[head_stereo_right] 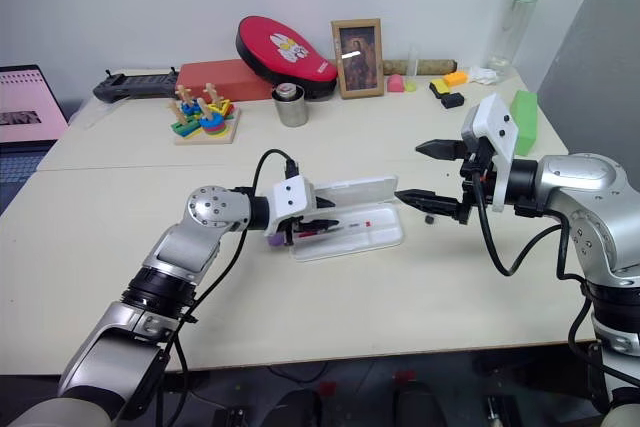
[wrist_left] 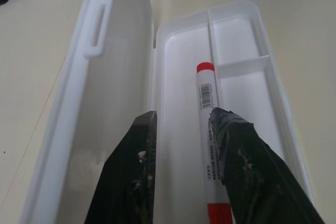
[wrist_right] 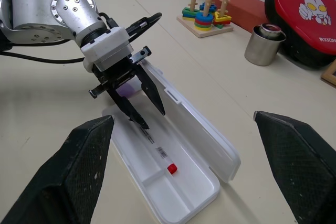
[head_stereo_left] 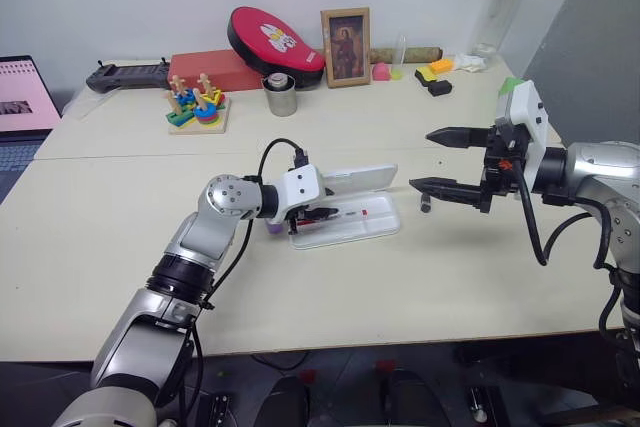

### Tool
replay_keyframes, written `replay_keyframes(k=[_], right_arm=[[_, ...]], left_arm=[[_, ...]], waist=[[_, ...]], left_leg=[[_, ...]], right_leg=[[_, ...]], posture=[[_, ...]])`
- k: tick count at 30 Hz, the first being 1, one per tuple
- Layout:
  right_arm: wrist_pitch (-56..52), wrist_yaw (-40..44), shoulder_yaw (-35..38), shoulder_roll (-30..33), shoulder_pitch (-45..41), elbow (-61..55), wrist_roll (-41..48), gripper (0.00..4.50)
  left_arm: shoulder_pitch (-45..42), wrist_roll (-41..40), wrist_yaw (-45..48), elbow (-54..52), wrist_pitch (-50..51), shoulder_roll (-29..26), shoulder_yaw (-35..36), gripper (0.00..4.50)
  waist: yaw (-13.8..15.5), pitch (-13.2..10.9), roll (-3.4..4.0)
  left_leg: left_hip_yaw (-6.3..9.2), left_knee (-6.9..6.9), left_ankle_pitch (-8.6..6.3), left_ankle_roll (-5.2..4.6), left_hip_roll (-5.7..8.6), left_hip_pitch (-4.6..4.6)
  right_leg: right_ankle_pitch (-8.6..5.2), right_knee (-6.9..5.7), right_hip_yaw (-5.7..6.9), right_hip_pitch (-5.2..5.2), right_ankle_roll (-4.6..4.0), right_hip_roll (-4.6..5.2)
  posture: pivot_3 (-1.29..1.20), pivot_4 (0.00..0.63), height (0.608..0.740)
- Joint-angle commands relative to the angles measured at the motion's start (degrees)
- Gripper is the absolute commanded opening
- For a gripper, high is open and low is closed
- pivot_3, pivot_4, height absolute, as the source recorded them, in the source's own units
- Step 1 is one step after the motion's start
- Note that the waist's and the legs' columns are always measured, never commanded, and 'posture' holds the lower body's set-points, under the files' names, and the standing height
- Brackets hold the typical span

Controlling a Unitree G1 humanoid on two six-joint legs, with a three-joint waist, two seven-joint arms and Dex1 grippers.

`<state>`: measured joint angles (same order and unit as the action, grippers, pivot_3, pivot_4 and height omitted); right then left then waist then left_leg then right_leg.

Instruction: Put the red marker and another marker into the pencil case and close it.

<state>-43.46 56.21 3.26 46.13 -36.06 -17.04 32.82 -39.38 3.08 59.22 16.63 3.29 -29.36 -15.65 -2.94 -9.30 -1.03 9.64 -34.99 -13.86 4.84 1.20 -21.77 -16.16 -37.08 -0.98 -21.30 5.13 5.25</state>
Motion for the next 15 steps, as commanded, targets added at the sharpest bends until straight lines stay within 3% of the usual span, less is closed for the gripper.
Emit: replay_keyframes(k=[1, 15], right_arm=[[1.0, 0.2, 1.0, 0.4, -1.3, -0.5, 0.6, 4.50], [0.6, 0.2, 1.2, 0.7, -1.0, -0.8, 0.8, 4.50]], left_arm=[[-0.9, -0.5, -0.6, -0.9, -0.3, 0.1, 0.9, 1.45], [0.8, -3.2, -0.7, -7.9, 3.4, -1.4, 3.3, 1.45]], waist=[[0.0, 0.0, 0.00], [0.0, 0.0, 0.00]], left_leg=[[0.00, 0.00, 0.00, 0.00, 0.00, 0.00], [0.00, 0.00, 0.00, 0.00, 0.00, 0.00]], right_leg=[[0.00, 0.00, 0.00, 0.00, 0.00, 0.00], [0.00, 0.00, 0.00, 0.00, 0.00, 0.00]], posture=[[0.00, 0.150, 0.740], [0.00, 0.150, 0.740]])
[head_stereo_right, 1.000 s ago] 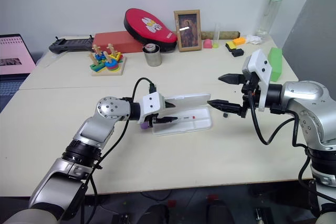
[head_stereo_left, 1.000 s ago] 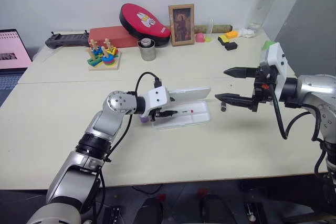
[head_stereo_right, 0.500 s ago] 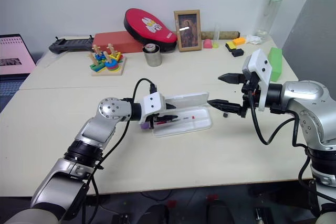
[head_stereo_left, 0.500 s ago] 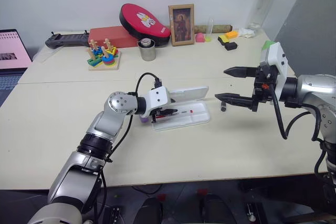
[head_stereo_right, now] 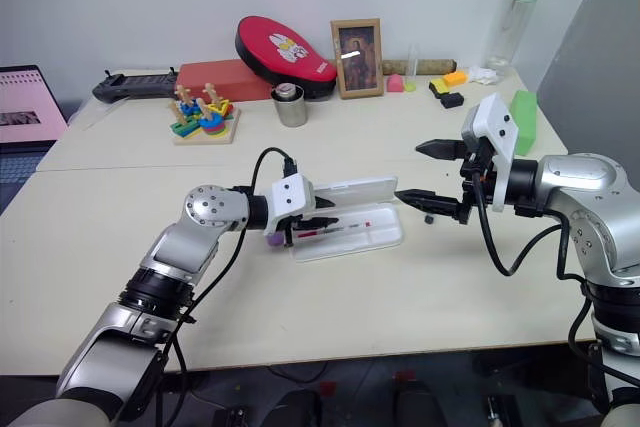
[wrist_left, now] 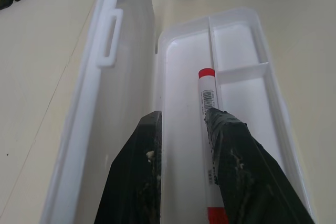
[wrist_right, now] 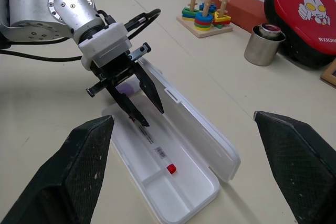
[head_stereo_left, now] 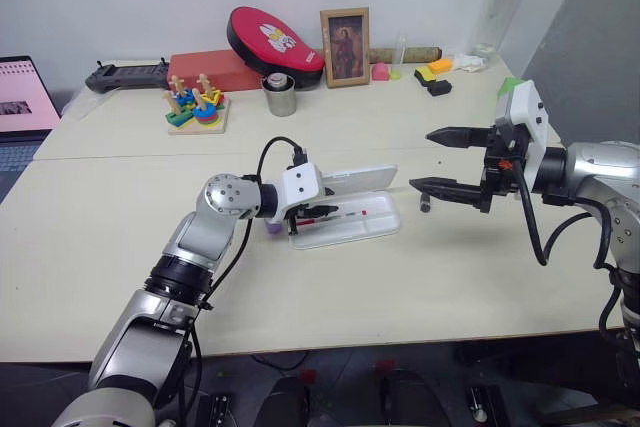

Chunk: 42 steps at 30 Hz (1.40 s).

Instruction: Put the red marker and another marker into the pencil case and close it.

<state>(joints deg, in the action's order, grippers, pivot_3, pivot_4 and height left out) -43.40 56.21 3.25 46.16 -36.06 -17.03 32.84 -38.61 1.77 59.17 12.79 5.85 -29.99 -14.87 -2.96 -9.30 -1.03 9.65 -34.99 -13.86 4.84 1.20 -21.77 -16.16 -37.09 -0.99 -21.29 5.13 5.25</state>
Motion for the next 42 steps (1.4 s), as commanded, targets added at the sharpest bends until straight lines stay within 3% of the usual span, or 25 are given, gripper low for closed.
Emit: replay_keyframes(k=[1, 6, 9, 16, 21, 26, 28, 31, 35, 42], right_arm=[[0.5, 0.2, 1.2, 0.7, -1.0, -0.8, 0.8, 4.50], [0.5, 0.2, 1.3, 0.9, -0.7, -1.1, 0.9, 4.50], [0.4, 0.5, 1.9, 1.4, 0.1, -1.3, 1.1, 4.50], [0.2, 1.4, 1.5, 1.5, -0.1, -0.9, 2.0, 4.50], [0.6, 2.5, 0.9, 1.8, -0.1, -0.1, 2.1, 4.50], [1.0, 2.9, 0.0, 1.1, -1.1, 0.8, 2.0, 4.50], [1.4, 3.0, -0.7, 0.7, -1.4, 1.2, 1.5, 4.50], [1.5, 3.0, -1.0, 0.7, -1.8, 1.4, 1.6, 4.50], [1.3, 2.9, -1.1, 1.0, -2.3, 1.2, 1.7, 4.50], [1.0, 2.6, -0.7, 1.5, -2.1, 0.7, 2.0, 4.50]], left_arm=[[0.5, -2.0, -0.6, -4.9, 1.4, -1.2, 2.7, 1.45], [4.1, -3.9, 0.4, -11.5, 5.5, -3.9, 4.2, 1.45], [10.7, -11.9, 1.8, -23.4, 18.4, -7.6, 10.3, 1.87], [20.9, -28.0, -4.3, -42.2, 44.5, -10.5, 24.6, 3.24], [25.7, -33.8, -16.7, -49.4, 56.7, -4.2, 32.4, 4.33], [28.3, -26.4, -34.1, -48.7, 56.2, 6.2, 29.6, 4.45], [26.6, -20.5, -44.2, -43.8, 54.2, 12.0, 28.4, 4.45], [25.6, -16.2, -51.5, -39.1, 50.8, 17.8, 26.0, 4.45], [24.3, -12.5, -55.0, -34.9, 48.0, 20.4, 21.6, 4.45], [20.9, -8.1, -57.4, -28.2, 44.0, 19.9, 18.1, 4.45]], waist=[[0.0, 0.0, 0.00], [-0.1, 0.0, 0.01], [-0.1, 0.0, 0.01], [-0.3, 0.0, 0.01], [0.1, 0.0, 0.00], [0.4, 0.0, -0.03], [0.9, 0.0, -0.05], [1.2, 0.1, -0.10], [1.3, 0.1, -0.12], [1.2, 0.1, -0.12]], left_leg=[[0.00, 0.00, 0.00, 0.00, 0.00, 0.00], [0.00, 0.00, 0.00, 0.00, 0.00, 0.01], [0.01, 0.00, 0.00, 0.00, -0.01, 0.00], [-0.01, 0.03, -0.01, -0.02, -0.05, 0.03], [0.00, 0.00, 0.01, -0.05, -0.05, 0.13], [-0.02, -0.04, 0.02, -0.05, -0.04, 0.19], [-0.01, -0.09, 0.03, -0.05, -0.04, 0.18], [-0.02, -0.11, 0.06, -0.08, -0.02, 0.17], [-0.04, -0.12, 0.07, -0.08, 0.01, 0.08], [-0.05, -0.11, 0.07, -0.08, 0.01, 0.05]], right_leg=[[0.00, 0.00, 0.00, 0.00, 0.00, 0.00], [0.00, -0.01, -0.01, 0.00, -0.01, 0.00], [0.00, -0.02, 0.01, 0.00, 0.00, 0.00], [0.00, 0.00, -0.02, 0.01, -0.01, -0.01], [0.00, -0.01, -0.01, 0.15, 0.01, -0.01], [0.03, 0.00, -0.03, 0.21, -0.04, -0.01], [0.09, 0.01, -0.02, 0.21, -0.12, -0.02], [0.18, 0.05, -0.04, 0.22, -0.12, -0.02], [0.21, 0.13, -0.07, 0.18, -0.09, -0.01], [0.20, 0.12, -0.06, 0.13, -0.09, -0.01]], posture=[[0.00, 0.150, 0.740], [0.00, 0.150, 0.740], [0.00, 0.150, 0.740], [0.00, 0.150, 0.740], [0.00, 0.150, 0.740], [0.00, 0.150, 0.740], [0.00, 0.150, 0.740], [0.00, 0.150, 0.740], [0.00, 0.150, 0.740], [0.00, 0.150, 0.740]])
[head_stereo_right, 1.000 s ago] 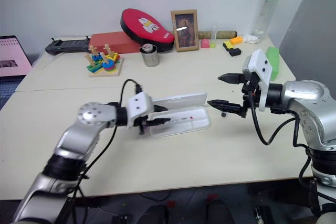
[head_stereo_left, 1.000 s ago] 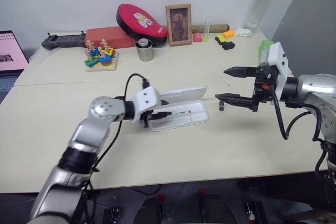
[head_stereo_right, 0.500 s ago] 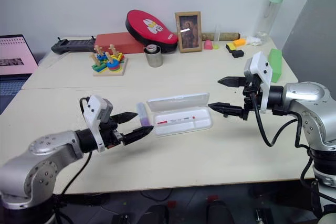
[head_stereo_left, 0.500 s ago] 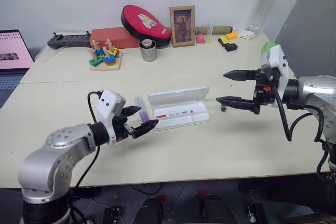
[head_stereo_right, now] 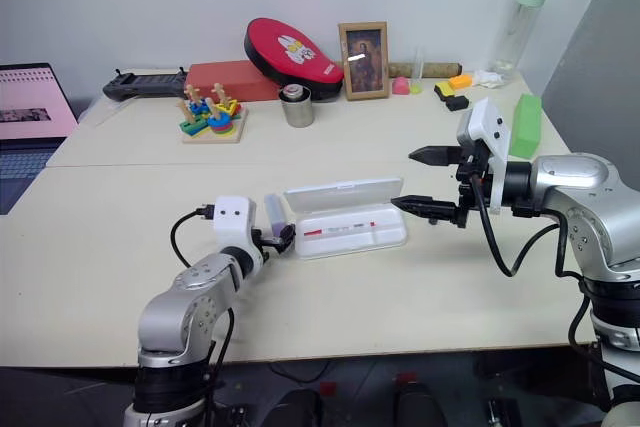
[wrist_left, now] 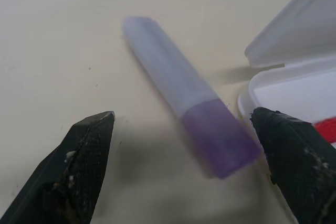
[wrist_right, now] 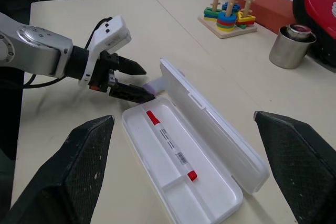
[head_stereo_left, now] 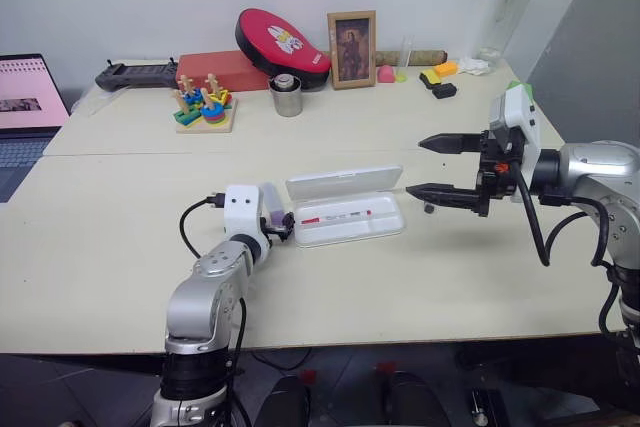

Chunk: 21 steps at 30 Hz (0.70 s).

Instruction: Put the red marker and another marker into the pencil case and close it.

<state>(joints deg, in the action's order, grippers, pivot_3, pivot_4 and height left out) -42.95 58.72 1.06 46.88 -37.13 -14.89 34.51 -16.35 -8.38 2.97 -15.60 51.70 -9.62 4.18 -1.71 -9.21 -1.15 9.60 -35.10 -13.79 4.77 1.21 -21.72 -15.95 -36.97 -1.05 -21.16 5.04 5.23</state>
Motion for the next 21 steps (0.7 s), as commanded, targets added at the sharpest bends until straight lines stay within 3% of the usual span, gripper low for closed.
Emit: replay_keyframes(k=[1, 16, 21], right_arm=[[0.5, 0.0, 1.6, 0.9, -0.9, -1.5, 0.3, 4.50], [0.5, -0.8, 2.1, 0.7, -0.5, -1.4, 0.6, 4.50], [0.5, -0.7, 2.5, 0.9, -0.1, -1.3, 0.8, 4.50]], left_arm=[[-1.6, 2.5, -1.5, 0.5, -1.5, -0.6, -1.1, 4.45], [-3.7, 3.6, -3.3, 3.9, 2.8, -1.4, 1.3, 4.45], [-5.0, 3.4, -2.3, 6.6, 0.9, -2.4, 1.9, 3.56]], waist=[[0.0, 0.0, 0.00], [0.0, 0.0, 0.00], [-0.1, 0.0, 0.00]], left_leg=[[0.00, 0.00, 0.00, 0.00, 0.00, 0.00], [0.00, 0.00, 0.00, 0.00, 0.00, 0.00], [0.01, 0.00, 0.00, 0.00, 0.00, 0.01]], right_leg=[[0.00, 0.00, 0.00, 0.00, 0.00, 0.00], [0.00, -0.01, 0.01, 0.00, 0.01, 0.00], [0.00, -0.01, 0.02, 0.00, 0.01, 0.00]], posture=[[0.00, 0.150, 0.740], [0.00, 0.150, 0.740], [0.00, 0.150, 0.740]])
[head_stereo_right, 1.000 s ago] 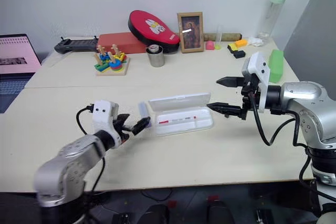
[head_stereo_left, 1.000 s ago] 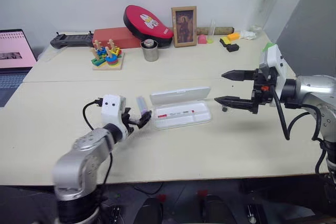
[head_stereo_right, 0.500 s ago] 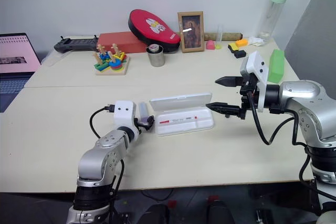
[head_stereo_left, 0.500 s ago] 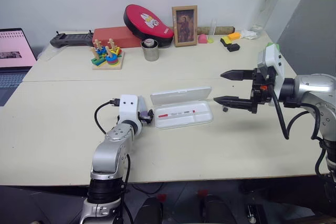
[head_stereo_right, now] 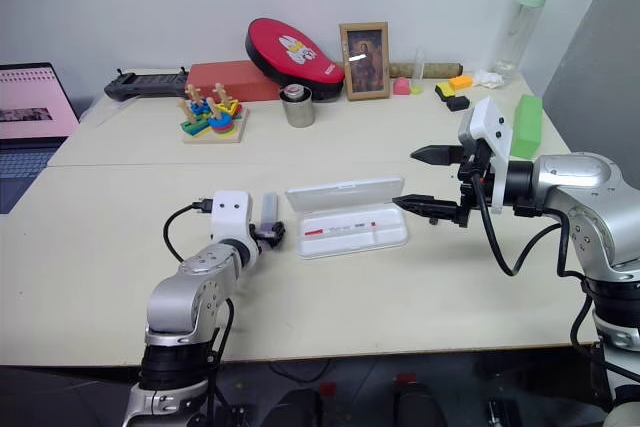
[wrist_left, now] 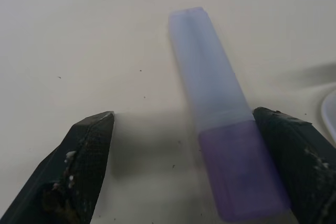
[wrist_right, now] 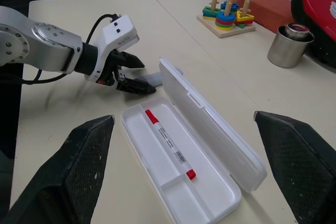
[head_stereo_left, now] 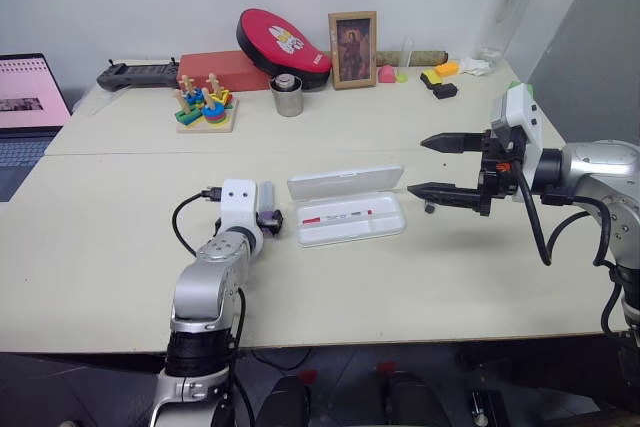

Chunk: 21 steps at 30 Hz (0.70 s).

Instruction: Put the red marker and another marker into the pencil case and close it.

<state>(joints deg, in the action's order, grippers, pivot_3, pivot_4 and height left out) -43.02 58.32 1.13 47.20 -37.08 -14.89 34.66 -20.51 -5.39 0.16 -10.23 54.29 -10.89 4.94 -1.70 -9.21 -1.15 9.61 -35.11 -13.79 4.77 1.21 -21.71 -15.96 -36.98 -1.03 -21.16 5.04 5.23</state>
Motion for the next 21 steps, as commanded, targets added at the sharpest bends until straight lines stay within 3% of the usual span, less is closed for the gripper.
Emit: replay_keyframes(k=[1, 12, 21], right_arm=[[0.5, -0.4, 2.6, 0.7, 0.0, -1.5, 0.8, 4.50], [-0.9, 0.0, 4.4, 0.8, 0.2, -2.3, 3.3, 4.50], [-1.7, 1.7, 4.8, 1.4, 0.7, -3.9, 6.4, 4.50]], left_arm=[[-1.1, 0.4, 0.7, 1.7, -2.1, -1.3, 1.2, 3.33], [-1.8, 0.2, 1.3, 4.1, -4.4, -1.4, 1.8, 1.22], [-2.2, 0.7, 1.2, 4.7, -4.3, -1.8, 2.3, 1.21]], waist=[[-0.1, 0.0, 0.00], [-0.1, 0.0, 0.00], [-0.1, 0.0, 0.00]], left_leg=[[0.00, 0.00, 0.00, 0.00, 0.00, 0.00], [-0.01, 0.00, 0.00, 0.00, 0.00, 0.01], [0.00, 0.01, 0.00, 0.00, 0.00, 0.00]], right_leg=[[0.00, 0.00, 0.00, 0.00, 0.00, 0.00], [0.00, 0.00, -0.01, 0.00, 0.00, 0.00], [0.00, 0.01, 0.00, 0.00, 0.00, 0.00]], posture=[[0.00, 0.150, 0.740], [0.00, 0.150, 0.740], [0.00, 0.150, 0.740]])
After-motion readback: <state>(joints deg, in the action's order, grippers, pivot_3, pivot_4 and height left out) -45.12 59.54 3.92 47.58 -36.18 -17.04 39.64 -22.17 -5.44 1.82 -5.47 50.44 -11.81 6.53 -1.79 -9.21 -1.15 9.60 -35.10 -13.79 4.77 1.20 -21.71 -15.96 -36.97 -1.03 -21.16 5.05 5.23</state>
